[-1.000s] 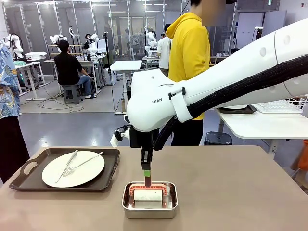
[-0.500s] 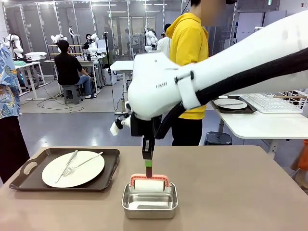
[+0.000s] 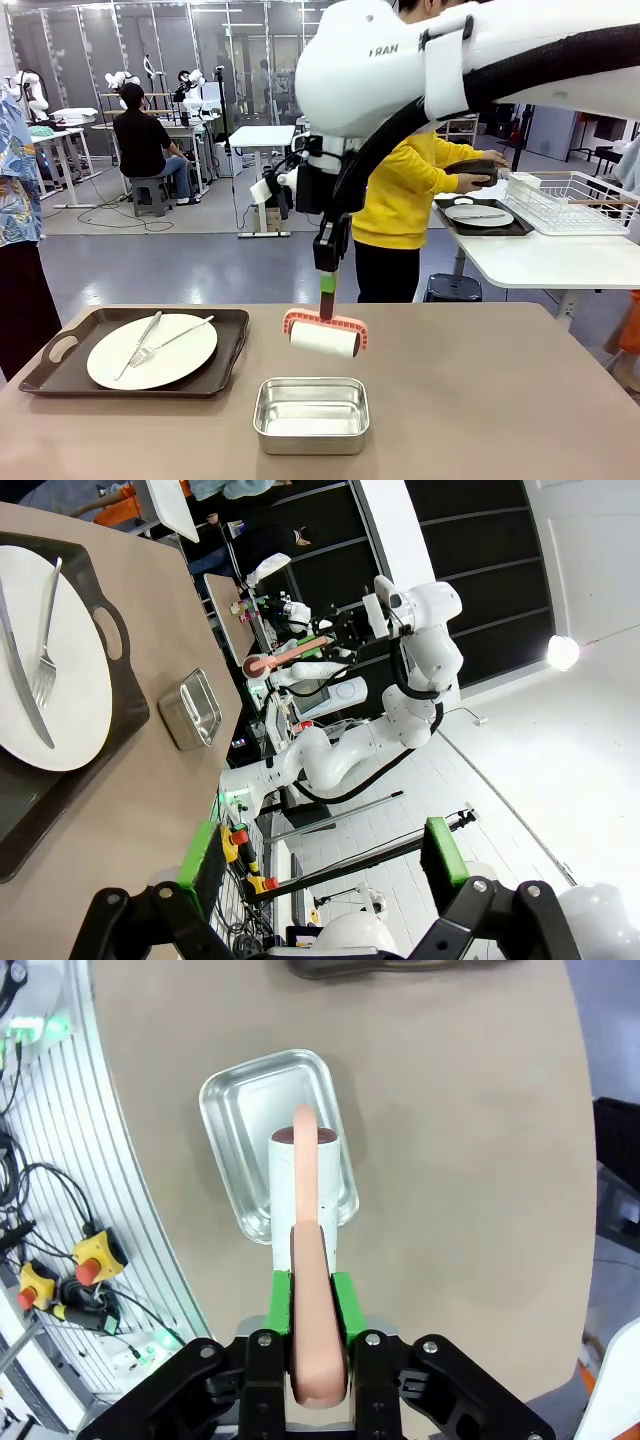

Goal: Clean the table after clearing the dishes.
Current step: When the left (or right) Handle tray is removed, use the left hand (or right hand) to clean the left (or right) side of the table with the Lint Roller.

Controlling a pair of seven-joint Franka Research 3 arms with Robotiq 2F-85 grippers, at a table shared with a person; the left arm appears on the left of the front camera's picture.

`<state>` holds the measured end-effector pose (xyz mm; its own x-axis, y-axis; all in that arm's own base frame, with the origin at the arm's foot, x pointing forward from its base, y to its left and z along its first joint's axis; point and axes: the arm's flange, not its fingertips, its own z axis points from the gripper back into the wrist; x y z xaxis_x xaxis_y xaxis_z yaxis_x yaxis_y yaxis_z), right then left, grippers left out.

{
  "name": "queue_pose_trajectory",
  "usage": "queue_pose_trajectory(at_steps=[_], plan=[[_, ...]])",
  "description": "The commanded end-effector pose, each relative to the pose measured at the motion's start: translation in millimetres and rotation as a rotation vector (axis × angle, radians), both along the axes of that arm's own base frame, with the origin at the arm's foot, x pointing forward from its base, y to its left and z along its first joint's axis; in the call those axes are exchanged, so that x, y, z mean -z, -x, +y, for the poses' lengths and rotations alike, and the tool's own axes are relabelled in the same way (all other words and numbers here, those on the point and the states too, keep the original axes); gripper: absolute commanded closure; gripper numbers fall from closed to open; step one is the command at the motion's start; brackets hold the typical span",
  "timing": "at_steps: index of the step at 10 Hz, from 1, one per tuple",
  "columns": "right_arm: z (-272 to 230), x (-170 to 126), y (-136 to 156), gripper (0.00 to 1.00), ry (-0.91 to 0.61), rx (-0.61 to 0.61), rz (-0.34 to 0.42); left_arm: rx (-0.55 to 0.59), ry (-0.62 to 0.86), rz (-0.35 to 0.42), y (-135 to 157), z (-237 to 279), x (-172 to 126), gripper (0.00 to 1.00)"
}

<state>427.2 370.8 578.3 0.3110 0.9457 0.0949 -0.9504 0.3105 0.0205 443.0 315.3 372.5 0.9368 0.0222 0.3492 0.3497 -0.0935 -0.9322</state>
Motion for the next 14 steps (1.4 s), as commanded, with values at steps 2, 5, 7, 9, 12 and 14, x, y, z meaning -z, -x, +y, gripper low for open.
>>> queue_pose_trajectory(at_steps=[2,5,7,9,12,14], plan=[[-6,-8,-22,1.00,-0.058,0.123,0.020,-0.015,-0.009,-0.013,4,-2,-2,0.00],[-10,-2,-9,1.00,-0.004,0.042,0.000,-0.015,-0.009,-0.013,4,-2,-2,0.00],[-10,-2,-9,1.00,-0.004,0.042,0.000,-0.015,-0.009,-0.013,4,-2,-2,0.00],[-31,-4,-42,0.79,-0.075,0.243,-0.030,-0.015,-0.009,-0.013,4,-2,-2,0.00],[-69,17,-53,0.79,-0.215,0.480,0.128,-0.015,-0.009,-0.013,4,-2,-2,0.00],[-98,48,-63,0.79,-0.328,0.741,0.100,-0.015,-0.009,-0.013,4,-2,-2,0.00]])
